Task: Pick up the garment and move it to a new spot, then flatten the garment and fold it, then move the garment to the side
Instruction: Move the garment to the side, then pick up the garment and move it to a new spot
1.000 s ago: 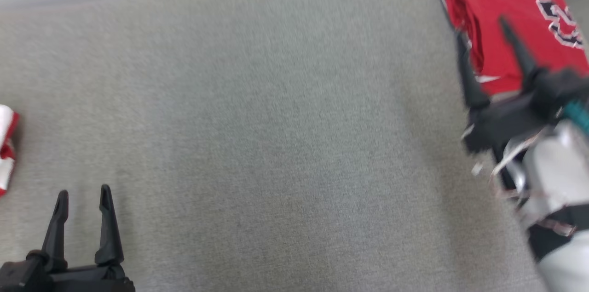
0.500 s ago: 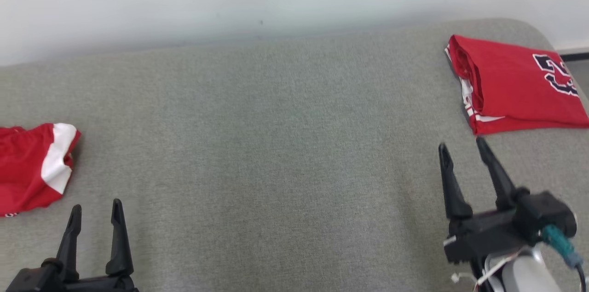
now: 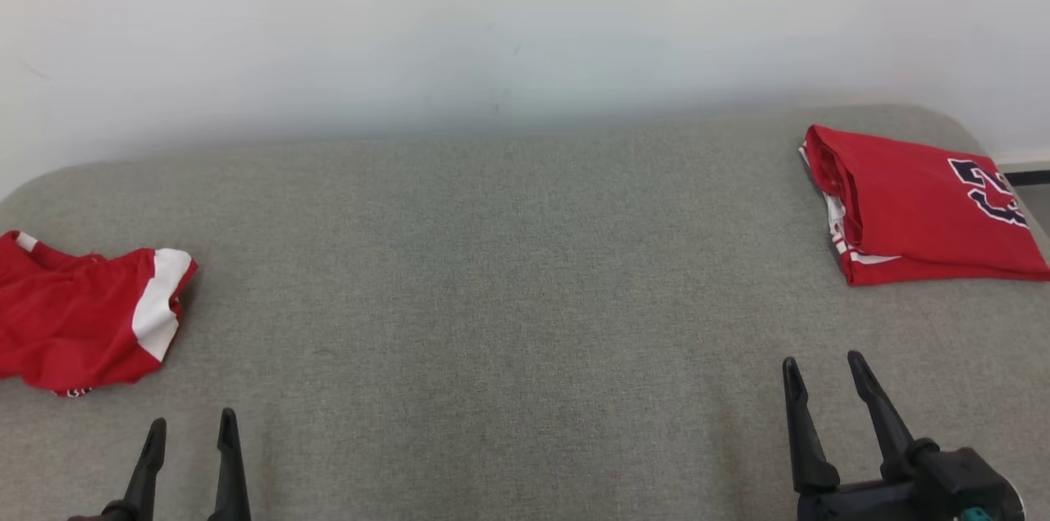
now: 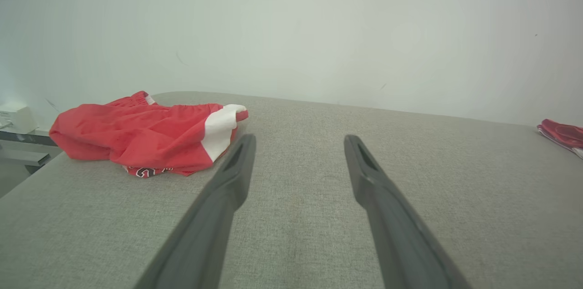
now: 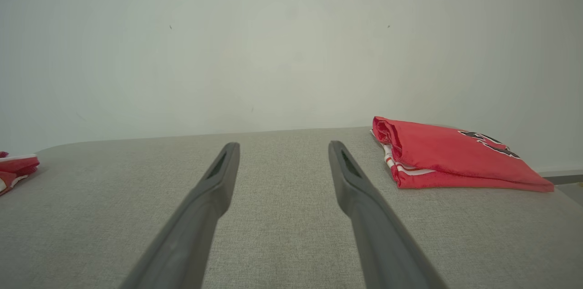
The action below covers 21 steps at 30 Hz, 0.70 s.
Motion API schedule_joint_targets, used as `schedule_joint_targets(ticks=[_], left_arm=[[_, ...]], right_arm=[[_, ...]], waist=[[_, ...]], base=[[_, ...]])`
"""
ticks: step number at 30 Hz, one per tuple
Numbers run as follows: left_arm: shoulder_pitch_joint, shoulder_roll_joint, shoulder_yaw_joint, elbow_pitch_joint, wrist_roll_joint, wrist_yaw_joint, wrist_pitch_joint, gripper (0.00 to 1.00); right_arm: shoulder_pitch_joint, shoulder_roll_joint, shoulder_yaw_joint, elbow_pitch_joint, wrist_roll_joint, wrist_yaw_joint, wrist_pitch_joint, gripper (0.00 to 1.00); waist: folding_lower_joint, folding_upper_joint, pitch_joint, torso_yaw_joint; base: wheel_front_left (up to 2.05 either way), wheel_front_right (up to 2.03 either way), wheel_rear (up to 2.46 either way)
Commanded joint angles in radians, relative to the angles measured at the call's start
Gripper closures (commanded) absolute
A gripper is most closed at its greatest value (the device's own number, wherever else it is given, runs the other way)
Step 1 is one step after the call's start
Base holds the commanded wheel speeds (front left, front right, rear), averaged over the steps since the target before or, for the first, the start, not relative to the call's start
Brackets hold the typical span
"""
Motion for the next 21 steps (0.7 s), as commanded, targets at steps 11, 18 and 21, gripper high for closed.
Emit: schedule_joint_targets(ticks=[11,18,21], left_arm=[[0.01,-0.003,0.006,0.016,0.017,0.003,0.0,0.0],[0.009,-0.003,0.004,0.018,0.018,0.002,0.0,0.0],[-0.004,-0.003,0.004,0.02,0.017,0.001,0.0,0.0]], right_arm=[[0.036,0.019,-0.013,0.005,-0.005,-0.003,0.002,0.0],[0.038,0.022,-0.016,0.009,-0.003,-0.003,0.001,0.0],[0.041,0.023,-0.015,0.012,0.0,-0.003,0.001,0.0]], waist=[[0.0001,0.0001,-0.014,0.014],[0.0001,0.0001,-0.012,0.016],[0.0001,0.0001,-0.01,0.029]], base=[[0.0,0.0,0.0],[0.0,0.0,0.0],[0.0,0.0,0.0]])
